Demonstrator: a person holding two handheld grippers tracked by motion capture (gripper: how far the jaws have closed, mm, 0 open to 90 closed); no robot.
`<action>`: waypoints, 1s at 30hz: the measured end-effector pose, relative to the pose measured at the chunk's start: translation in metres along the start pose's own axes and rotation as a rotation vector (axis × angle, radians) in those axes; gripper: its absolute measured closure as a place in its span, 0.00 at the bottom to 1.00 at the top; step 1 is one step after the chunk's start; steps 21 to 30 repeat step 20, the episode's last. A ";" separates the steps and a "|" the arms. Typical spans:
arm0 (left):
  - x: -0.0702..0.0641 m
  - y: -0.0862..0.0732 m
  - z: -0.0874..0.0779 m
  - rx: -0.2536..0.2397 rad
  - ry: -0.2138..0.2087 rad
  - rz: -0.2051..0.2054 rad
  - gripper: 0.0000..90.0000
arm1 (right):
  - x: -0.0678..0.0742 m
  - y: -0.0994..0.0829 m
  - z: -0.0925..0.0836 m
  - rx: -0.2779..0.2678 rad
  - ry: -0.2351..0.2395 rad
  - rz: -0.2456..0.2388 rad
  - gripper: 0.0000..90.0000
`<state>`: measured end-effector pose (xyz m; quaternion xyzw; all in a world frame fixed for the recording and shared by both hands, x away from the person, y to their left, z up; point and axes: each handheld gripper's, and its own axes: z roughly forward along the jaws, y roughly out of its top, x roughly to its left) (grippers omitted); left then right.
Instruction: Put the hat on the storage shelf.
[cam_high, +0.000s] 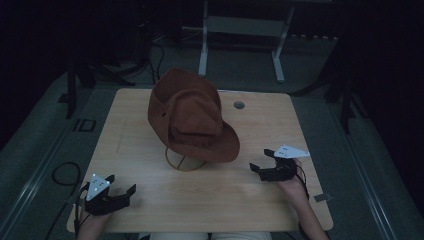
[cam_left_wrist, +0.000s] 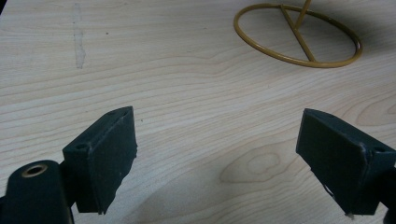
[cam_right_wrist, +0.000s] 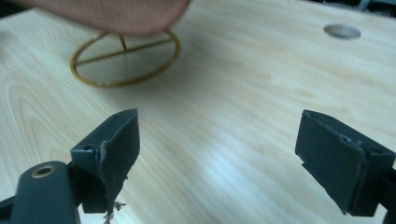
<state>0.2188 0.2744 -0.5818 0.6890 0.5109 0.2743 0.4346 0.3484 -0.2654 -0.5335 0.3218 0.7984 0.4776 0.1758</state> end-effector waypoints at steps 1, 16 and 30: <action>0.000 0.000 0.000 -0.001 0.001 0.000 0.15 | -0.001 -0.004 -0.001 0.004 -0.002 0.001 0.15; 0.000 0.000 0.000 0.000 0.002 -0.004 0.15 | -0.011 -0.040 -0.030 0.009 -0.055 0.045 0.16; 0.000 0.000 0.001 0.002 0.003 -0.002 0.15 | -0.013 -0.043 -0.035 0.005 -0.064 0.056 0.16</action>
